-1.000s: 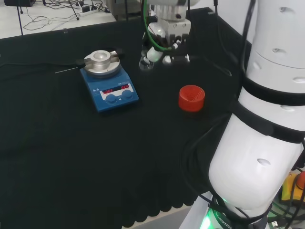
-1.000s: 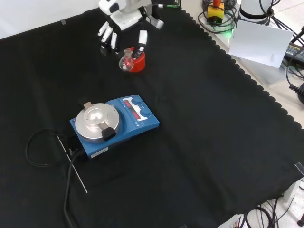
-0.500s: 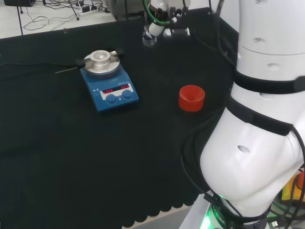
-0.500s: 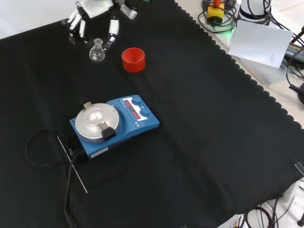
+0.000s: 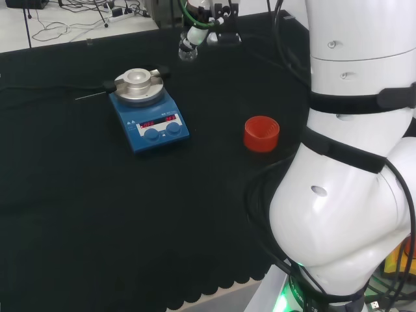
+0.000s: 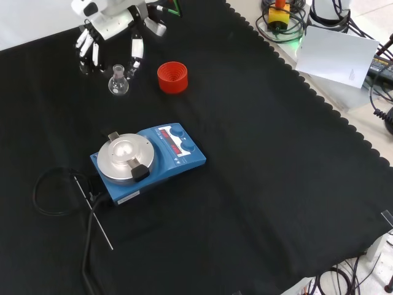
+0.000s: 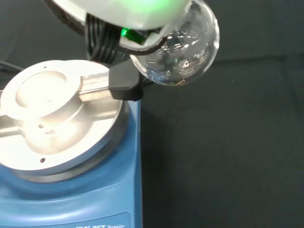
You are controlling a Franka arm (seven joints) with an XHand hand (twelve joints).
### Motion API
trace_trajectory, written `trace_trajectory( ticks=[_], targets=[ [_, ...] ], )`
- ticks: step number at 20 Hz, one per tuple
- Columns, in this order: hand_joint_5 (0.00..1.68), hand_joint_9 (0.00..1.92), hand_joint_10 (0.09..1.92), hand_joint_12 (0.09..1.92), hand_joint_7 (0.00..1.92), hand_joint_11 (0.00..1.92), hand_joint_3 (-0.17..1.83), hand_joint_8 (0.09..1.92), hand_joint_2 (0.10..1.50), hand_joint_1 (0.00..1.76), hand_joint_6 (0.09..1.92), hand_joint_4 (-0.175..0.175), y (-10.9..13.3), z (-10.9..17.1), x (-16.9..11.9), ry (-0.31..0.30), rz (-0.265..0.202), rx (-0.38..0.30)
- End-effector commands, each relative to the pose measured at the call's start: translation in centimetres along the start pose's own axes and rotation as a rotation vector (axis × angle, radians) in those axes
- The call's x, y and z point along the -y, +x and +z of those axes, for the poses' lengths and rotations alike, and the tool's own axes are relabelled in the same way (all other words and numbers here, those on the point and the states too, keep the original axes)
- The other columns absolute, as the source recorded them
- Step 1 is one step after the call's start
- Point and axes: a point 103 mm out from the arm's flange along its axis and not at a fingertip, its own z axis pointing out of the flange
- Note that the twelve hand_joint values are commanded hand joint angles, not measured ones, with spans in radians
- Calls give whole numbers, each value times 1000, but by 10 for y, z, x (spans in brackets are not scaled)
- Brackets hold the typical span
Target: Place the round-bottom flask on the heater.
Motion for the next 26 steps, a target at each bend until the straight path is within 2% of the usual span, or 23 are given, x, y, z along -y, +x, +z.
trace_trajectory(
  ticks=[1, 8, 26],
  targets=[
    [1122, 670, 584, 1324, 449, 418, 846, 686, 640, 1120, 1028, 30, 14, 6, -5, 16, -22, -3],
    [1122, 670, 586, 1324, 449, 418, 847, 687, 639, 1120, 1028, 31, 34, 15, -17, 26, -56, 5],
    [1123, 668, 589, 1325, 449, 419, 851, 691, 637, 1120, 1029, 33, 67, 29, -56, 64, -119, 13]
  ],
)
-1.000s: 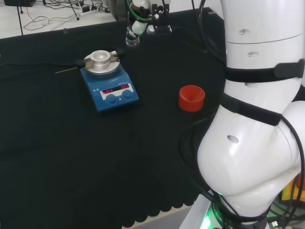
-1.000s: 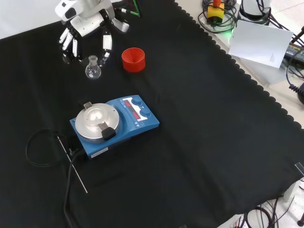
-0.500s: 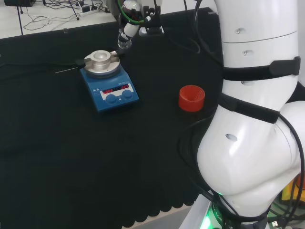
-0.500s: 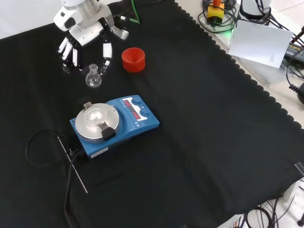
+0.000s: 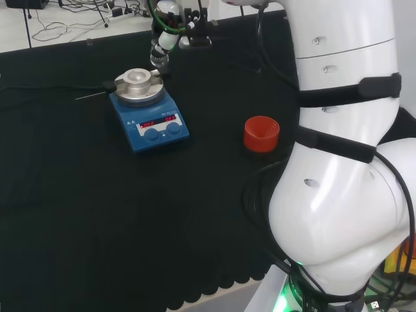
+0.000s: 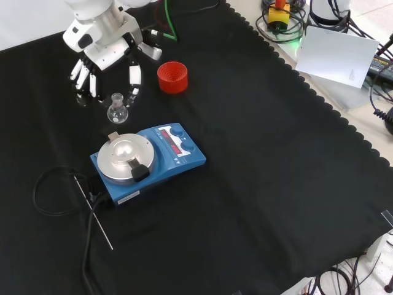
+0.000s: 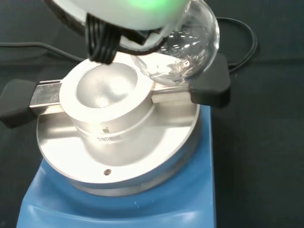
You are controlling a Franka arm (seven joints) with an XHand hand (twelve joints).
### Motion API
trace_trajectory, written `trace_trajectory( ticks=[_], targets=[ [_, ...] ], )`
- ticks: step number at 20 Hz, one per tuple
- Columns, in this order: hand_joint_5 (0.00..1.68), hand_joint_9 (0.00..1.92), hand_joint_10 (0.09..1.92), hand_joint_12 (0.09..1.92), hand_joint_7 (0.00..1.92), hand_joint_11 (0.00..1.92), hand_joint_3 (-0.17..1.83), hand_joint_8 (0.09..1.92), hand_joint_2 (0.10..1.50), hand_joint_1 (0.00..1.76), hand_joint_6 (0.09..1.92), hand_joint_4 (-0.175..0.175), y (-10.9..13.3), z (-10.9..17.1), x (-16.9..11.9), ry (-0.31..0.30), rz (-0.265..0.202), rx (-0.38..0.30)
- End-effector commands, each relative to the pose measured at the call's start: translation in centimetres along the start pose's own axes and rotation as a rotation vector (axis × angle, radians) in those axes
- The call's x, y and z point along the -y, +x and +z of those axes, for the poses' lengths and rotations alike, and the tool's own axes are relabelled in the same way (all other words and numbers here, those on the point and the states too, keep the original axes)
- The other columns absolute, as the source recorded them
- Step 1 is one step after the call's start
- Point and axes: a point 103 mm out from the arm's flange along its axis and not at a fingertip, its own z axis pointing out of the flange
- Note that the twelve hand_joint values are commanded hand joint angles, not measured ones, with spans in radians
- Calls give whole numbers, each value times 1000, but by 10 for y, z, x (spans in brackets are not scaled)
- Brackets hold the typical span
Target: Place the round-bottom flask on the heater.
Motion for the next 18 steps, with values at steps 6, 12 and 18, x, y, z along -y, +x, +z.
trace_trajectory(
  ticks=[6, 12, 18],
  targets=[
    [1123, 667, 591, 1325, 449, 420, 852, 692, 636, 1120, 1029, 33, 18, 12, -20, 41, -30, 15],
    [1123, 667, 592, 1325, 449, 420, 853, 692, 636, 1120, 1029, 33, 27, 14, -27, 52, -44, 21],
    [1123, 666, 593, 1324, 448, 420, 854, 693, 635, 1120, 1030, 34, 38, 15, -33, 58, -62, 26]
  ],
)
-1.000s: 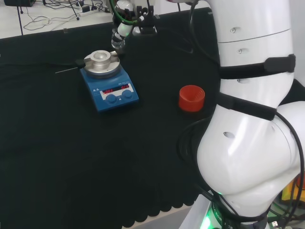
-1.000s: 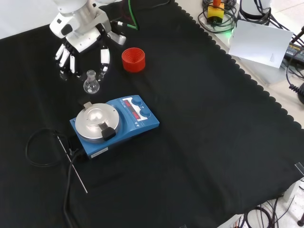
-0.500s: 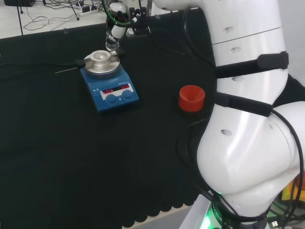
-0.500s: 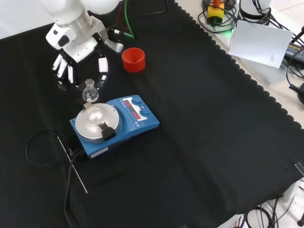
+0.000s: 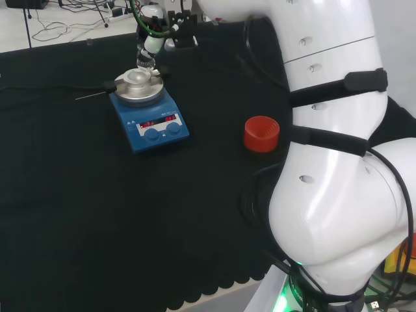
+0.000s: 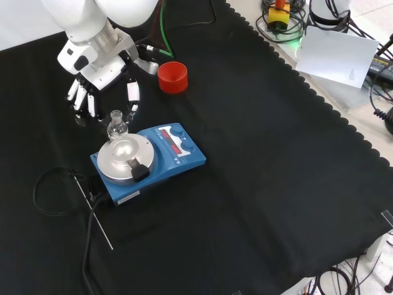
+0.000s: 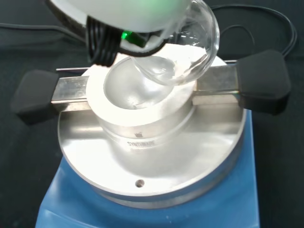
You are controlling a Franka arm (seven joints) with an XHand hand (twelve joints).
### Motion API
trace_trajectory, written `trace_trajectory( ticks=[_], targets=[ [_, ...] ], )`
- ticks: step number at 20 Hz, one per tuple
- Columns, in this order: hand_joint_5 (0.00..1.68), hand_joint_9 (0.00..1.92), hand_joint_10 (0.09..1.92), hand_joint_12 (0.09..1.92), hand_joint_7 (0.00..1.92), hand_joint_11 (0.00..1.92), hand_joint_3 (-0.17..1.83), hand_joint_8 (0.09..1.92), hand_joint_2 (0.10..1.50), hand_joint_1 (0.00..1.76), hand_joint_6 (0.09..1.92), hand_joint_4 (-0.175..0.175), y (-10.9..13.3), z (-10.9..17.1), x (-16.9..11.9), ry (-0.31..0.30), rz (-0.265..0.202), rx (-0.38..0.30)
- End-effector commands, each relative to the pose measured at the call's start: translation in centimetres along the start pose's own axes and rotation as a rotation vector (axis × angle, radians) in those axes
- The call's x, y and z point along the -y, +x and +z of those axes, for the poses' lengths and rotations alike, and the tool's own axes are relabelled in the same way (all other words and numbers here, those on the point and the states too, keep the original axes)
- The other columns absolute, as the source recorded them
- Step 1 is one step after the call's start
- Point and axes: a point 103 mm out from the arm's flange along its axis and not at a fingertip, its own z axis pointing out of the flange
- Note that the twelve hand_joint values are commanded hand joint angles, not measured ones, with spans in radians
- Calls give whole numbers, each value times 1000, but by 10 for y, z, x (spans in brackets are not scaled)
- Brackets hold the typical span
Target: Place the round-bottom flask on the heater.
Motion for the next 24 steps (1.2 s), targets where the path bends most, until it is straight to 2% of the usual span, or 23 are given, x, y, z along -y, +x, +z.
trace_trajectory(
  ticks=[1, 8, 24],
  targets=[
    [1123, 666, 593, 1324, 448, 420, 854, 693, 635, 1120, 1030, 34, 12, 4, -6, 15, -18, 6],
    [1123, 665, 594, 1324, 447, 420, 855, 694, 634, 1120, 1030, 34, 19, 13, -14, 36, -29, 12],
    [1124, 662, 596, 1324, 445, 419, 858, 695, 633, 1121, 1031, 33, 13, 20, -20, 59, -24, 13]
  ],
)
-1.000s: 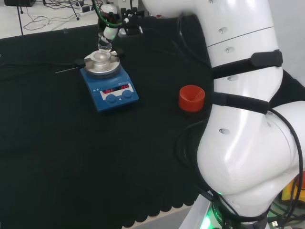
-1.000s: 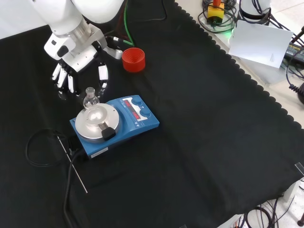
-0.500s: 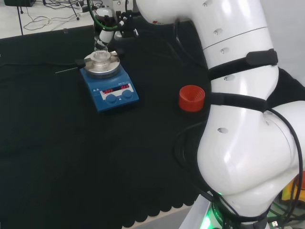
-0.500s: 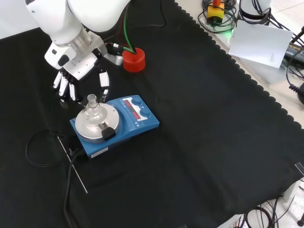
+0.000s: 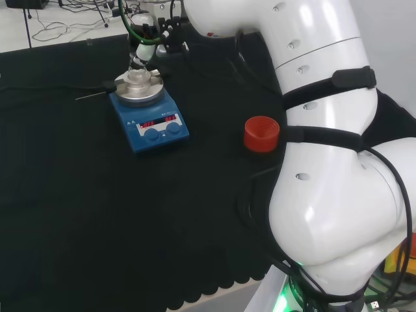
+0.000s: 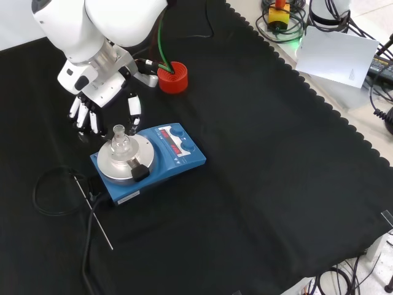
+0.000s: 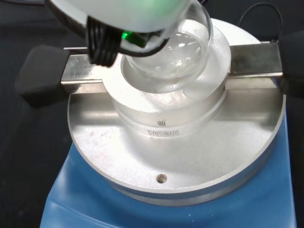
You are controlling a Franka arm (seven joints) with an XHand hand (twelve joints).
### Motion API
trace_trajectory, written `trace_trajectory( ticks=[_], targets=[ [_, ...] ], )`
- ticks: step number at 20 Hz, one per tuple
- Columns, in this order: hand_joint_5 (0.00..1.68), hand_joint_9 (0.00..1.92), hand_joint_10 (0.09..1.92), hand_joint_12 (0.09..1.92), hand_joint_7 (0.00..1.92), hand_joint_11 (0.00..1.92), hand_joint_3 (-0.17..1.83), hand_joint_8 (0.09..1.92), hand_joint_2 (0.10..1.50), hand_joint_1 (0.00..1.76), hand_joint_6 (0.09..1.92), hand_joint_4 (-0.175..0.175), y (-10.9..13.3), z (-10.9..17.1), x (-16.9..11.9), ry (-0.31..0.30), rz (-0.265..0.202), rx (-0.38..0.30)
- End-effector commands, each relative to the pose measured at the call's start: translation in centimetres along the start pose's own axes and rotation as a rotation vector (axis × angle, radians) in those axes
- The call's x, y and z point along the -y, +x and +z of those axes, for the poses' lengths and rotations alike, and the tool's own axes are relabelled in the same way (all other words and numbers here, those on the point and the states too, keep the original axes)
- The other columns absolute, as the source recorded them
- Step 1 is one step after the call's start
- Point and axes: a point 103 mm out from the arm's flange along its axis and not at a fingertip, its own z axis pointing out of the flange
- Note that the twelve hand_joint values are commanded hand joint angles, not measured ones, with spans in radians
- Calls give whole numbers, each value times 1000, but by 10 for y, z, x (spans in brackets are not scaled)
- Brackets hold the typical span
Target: Place the round-bottom flask on the heater.
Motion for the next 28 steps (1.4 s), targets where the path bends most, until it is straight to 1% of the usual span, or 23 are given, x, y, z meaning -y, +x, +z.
trace_trajectory(
  ticks=[1, 5, 6, 9, 10, 12, 17, 22, 23, 24, 25, 26, 28],
  targets=[
    [1124, 662, 596, 1324, 444, 419, 858, 695, 633, 1121, 1031, 33, 0, 1, -2, 15, 3, 5],
    [1124, 661, 596, 1324, 443, 418, 858, 695, 633, 1121, 1031, 33, 0, 2, -4, 16, -3, -5],
    [1121, 657, 598, 1326, 439, 414, 845, 697, 640, 1117, 1028, 41, 0, 2, -5, 16, -10, -12],
    [1099, 627, 620, 1335, 404, 396, 692, 711, 718, 1085, 983, 128, -1, 4, -5, 19, -28, -34],
    [1090, 616, 629, 1337, 392, 391, 633, 717, 749, 1075, 971, 148, 0, 3, -4, 19, -31, -34],
    [1081, 592, 646, 1345, 366, 373, 534, 724, 799, 1063, 944, 169, -1, 3, -3, 17, -35, -41],
    [1080, 563, 658, 1352, 338, 352, 454, 725, 837, 1057, 918, 175, 2, -2, 4, 5, -41, -31],
    [1072, 552, 669, 1357, 330, 345, 383, 728, 875, 1053, 910, 175, 5, -6, 12, 5, -30, -34],
    [1012, 549, 666, 1353, 327, 343, 433, 721, 822, 1023, 892, 87, 5, -6, 13, 8, -28, -37],
    [949, 545, 665, 1354, 323, 337, 519, 716, 757, 999, 879, 11, 6, -6, 14, 5, -27, -36],
    [907, 541, 666, 1355, 320, 333, 601, 716, 703, 984, 873, -38, 6, -6, 16, 2, -25, -34],
    [818, 530, 669, 1359, 306, 324, 657, 715, 663, 972, 862, -56, 7, -6, 17, 3, -26, -35],
    [637, 501, 669, 1363, 271, 301, 705, 709, 619, 955, 820, -62, 8, -6, 18, 4, -24, -35]
  ],
)
